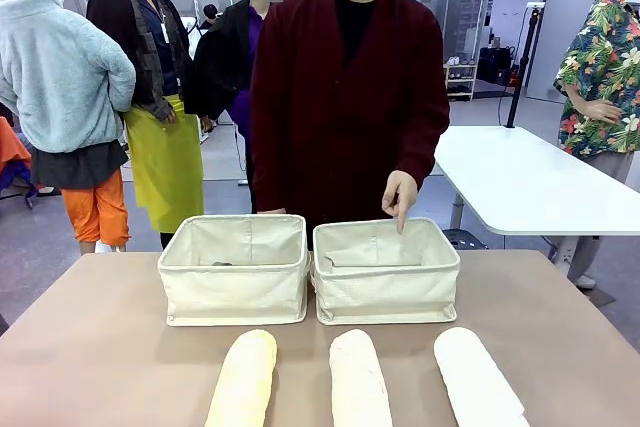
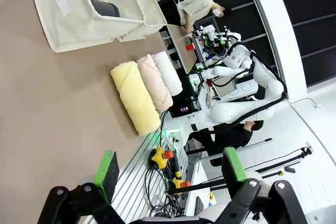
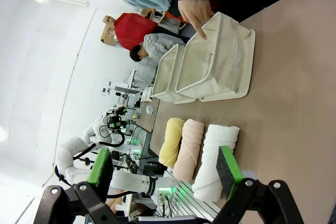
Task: Divide the towels into two baskets.
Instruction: Pick up one hotel-folded towel from the bottom of the table and place it in the Fabric basket indicated by the person.
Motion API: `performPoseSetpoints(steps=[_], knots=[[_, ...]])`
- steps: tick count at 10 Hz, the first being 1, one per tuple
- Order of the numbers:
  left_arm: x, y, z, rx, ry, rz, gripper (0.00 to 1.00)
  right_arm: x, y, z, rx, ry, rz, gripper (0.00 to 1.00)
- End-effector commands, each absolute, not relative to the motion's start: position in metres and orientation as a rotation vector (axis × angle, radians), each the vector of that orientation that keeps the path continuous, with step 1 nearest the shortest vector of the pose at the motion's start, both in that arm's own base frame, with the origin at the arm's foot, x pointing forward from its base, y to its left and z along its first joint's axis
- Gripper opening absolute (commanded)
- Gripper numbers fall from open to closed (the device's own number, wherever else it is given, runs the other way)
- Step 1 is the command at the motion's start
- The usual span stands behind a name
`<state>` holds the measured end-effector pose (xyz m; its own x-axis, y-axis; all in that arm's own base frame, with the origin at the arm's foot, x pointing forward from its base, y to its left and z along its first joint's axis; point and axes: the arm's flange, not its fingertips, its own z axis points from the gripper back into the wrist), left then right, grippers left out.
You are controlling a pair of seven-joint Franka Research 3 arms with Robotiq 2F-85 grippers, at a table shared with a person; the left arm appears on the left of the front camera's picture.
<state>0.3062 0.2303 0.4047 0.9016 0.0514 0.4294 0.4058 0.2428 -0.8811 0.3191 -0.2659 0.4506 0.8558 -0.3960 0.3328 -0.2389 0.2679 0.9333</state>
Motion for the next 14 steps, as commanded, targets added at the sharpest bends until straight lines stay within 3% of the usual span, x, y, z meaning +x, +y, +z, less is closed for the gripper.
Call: performPoseSetpoints(steps=[1,5,9,14], knots=[[0.302,0.231,0.407,-1.305,-0.391,-0.239,1.0,0.316,-0.253,0.458,1.249,-0.49,-0.093,1.0],[0.302,0.231,0.407,-1.305,-0.391,-0.239,1.0,0.339,-0.124,0.452,0.912,-0.244,-0.085,1.0],[0.302,0.231,0.407,-1.305,-0.391,-0.239,1.0,0.336,-0.008,0.412,0.695,-0.197,-0.079,1.0],[0.302,0.231,0.407,-1.305,-0.391,-0.239,1.0,0.344,0.058,0.364,0.493,-0.162,-0.084,1.0]])
